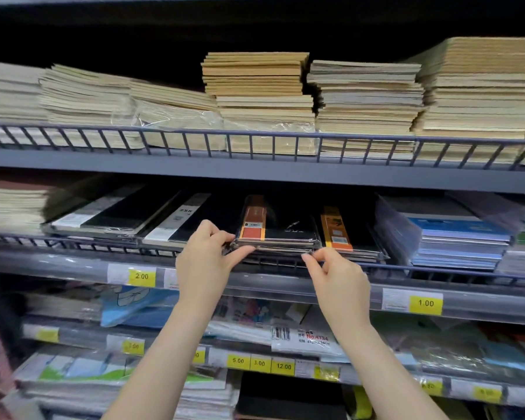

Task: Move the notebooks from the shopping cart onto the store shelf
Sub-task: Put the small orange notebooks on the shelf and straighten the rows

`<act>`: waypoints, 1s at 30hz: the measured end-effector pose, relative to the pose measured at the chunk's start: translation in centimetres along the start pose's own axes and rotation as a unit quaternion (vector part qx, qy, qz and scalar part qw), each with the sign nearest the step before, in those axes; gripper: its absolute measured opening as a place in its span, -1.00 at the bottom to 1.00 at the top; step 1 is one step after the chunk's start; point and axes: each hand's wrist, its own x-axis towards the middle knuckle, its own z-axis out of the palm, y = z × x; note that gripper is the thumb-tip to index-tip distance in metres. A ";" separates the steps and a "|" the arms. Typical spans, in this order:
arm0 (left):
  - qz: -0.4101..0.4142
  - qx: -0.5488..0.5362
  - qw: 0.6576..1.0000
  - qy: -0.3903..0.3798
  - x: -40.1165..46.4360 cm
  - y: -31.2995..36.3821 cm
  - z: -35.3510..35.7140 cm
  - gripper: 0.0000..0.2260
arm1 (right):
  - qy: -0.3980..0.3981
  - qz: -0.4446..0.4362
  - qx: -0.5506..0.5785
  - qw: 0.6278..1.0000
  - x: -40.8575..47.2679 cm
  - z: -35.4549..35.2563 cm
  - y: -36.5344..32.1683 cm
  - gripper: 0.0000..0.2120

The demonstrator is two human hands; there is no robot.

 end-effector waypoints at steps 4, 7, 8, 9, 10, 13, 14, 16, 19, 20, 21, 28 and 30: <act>-0.006 0.009 1.000 0.003 0.2 0.2 0.4 -0.64 | -0.008 0.005 -0.004 1.000 0.4 0.4 -0.1 -0.74; -0.025 -0.002 1.000 0.000 0.1 0.2 0.3 -0.60 | -0.001 0.018 0.003 1.000 0.4 -0.2 0.2 -0.76; -0.029 -0.007 1.000 -0.001 0.1 0.2 0.2 -0.58 | 0.004 0.022 0.007 1.000 0.5 -0.5 0.3 -0.76; -0.029 -0.009 1.000 -0.002 0.1 0.2 0.1 -0.57 | 0.006 0.022 0.011 1.000 0.6 -0.8 0.4 -0.76; -0.029 -0.007 1.000 -0.002 0.1 0.2 0.1 -0.58 | 0.004 0.016 0.012 1.000 0.7 -1.0 0.4 -0.76; -0.041 0.000 0.999 -0.007 0.3 0.2 0.2 -0.62 | -0.007 -0.020 -0.005 1.000 1.1 -1.0 0.1 -0.79; -0.045 0.001 0.999 -0.008 0.4 0.2 0.3 -0.62 | -0.007 -0.028 -0.007 1.000 1.2 -0.8 0.0 -0.80; -0.050 0.003 0.999 -0.009 0.5 0.4 0.2 -0.63 | -0.005 -0.038 -0.011 0.999 1.4 -0.5 -0.2 -0.80; -0.055 0.010 0.998 -0.017 0.5 0.5 0.2 -0.60 | -0.005 -0.036 -0.006 0.999 1.3 -0.4 -0.1 -0.80; -0.054 0.008 0.998 -0.024 0.5 0.4 0.1 -0.59 | -0.010 -0.032 -0.005 0.999 1.2 -0.4 -0.1 -0.81; -0.052 0.006 0.998 -0.029 0.4 0.3 0.1 -0.58 | -0.015 -0.030 -0.010 0.999 1.0 -0.4 0.0 -0.81; -0.077 -0.002 0.997 -0.029 0.3 0.8 0.4 -0.63 | 0.002 -0.032 -0.027 0.999 1.1 0.0 0.2 -0.81; -0.080 0.001 0.996 -0.026 0.2 0.9 0.4 -0.63 | 0.003 -0.030 -0.025 0.999 1.1 0.2 0.1 -0.82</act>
